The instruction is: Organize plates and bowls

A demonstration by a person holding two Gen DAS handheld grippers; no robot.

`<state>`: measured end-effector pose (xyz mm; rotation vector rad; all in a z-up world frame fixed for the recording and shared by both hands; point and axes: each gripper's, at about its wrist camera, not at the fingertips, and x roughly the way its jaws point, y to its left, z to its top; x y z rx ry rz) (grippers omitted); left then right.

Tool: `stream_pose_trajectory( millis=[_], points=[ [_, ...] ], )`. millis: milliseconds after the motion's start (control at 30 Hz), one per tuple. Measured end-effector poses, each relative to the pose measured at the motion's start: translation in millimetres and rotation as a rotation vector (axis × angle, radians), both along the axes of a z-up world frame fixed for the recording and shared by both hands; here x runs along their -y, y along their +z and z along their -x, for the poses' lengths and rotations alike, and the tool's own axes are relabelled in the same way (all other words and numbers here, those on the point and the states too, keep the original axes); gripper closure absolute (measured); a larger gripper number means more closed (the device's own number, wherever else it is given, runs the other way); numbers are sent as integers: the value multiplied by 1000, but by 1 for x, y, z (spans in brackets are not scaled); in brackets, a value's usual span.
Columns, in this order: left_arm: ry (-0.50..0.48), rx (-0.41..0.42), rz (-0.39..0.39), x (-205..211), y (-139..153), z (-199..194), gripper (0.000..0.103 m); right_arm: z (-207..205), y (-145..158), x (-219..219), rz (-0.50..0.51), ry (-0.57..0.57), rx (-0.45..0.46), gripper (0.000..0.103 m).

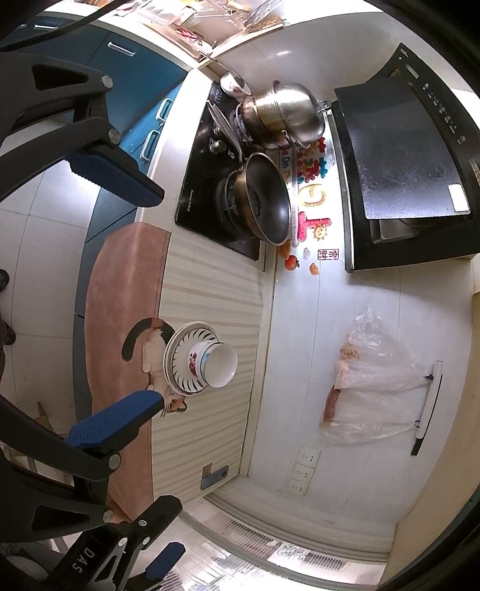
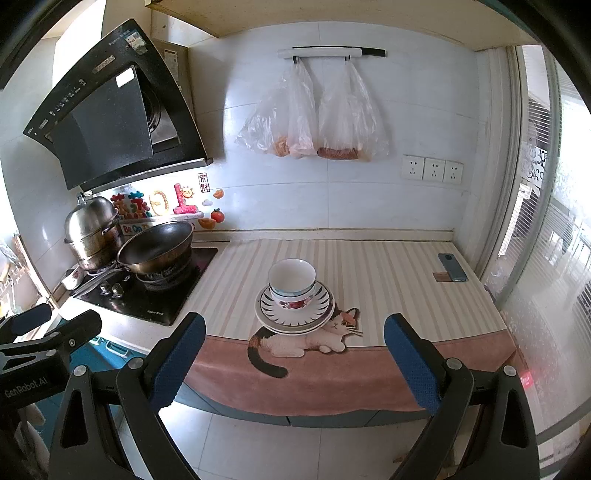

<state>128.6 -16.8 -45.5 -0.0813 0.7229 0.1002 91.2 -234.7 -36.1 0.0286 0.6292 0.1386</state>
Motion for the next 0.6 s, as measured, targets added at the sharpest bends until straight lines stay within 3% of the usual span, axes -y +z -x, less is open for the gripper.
stream_pose_trajectory(
  millis=[600],
  points=[
    [-4,-1,-11,-8,1,5,1,0,2,-1,3,4,-6,3]
  ],
)
